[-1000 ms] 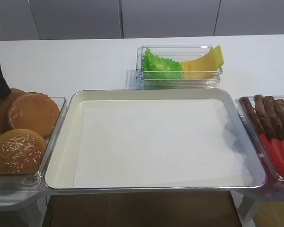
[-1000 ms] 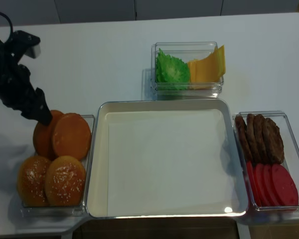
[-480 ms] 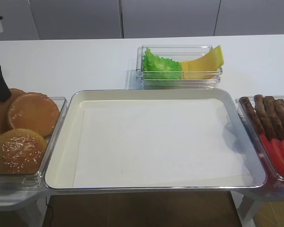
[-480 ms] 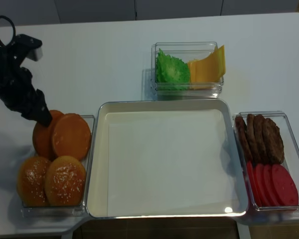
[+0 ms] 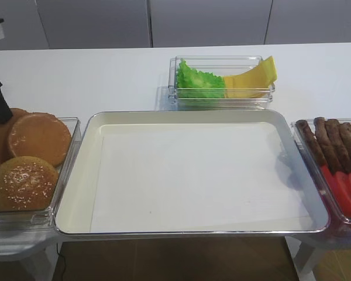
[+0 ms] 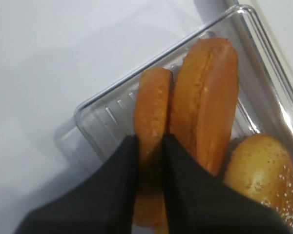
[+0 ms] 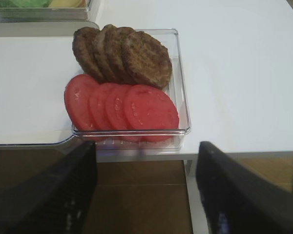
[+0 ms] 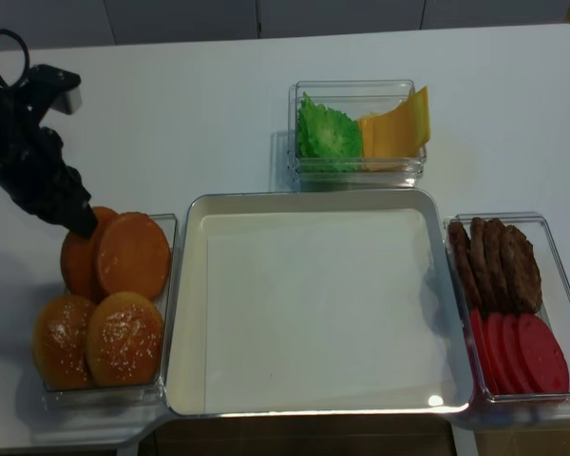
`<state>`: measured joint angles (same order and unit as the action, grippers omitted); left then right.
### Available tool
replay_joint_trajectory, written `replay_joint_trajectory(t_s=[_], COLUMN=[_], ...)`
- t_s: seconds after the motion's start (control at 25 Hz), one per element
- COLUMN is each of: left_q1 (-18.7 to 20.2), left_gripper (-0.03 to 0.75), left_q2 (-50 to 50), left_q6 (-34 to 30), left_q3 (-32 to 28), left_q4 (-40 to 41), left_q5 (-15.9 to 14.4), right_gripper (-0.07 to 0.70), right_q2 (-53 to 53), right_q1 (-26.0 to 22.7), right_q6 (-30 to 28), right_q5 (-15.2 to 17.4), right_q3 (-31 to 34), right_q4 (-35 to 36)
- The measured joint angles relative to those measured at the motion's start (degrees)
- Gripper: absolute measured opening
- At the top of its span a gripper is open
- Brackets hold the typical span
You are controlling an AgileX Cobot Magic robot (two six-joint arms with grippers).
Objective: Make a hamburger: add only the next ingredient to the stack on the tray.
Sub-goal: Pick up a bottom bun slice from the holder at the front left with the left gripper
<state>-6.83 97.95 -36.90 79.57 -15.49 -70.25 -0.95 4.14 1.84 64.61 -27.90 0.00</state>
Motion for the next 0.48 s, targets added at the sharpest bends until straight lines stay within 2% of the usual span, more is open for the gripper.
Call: replay_joint_trajectory(t_s=[0.48], left_q1=[0.0], left_gripper=[0.099], left_q2=[-1.3], left_q6=[0.2], left_q3=[0.5], left_q4=[-0.8], left_q5=[-0.1], right_gripper=[0.499], right_q2=[0.0], right_q1=[0.0], right_q6=[0.0], right_q5=[0.0], right_q3=[0.0], right_q4=[0.0])
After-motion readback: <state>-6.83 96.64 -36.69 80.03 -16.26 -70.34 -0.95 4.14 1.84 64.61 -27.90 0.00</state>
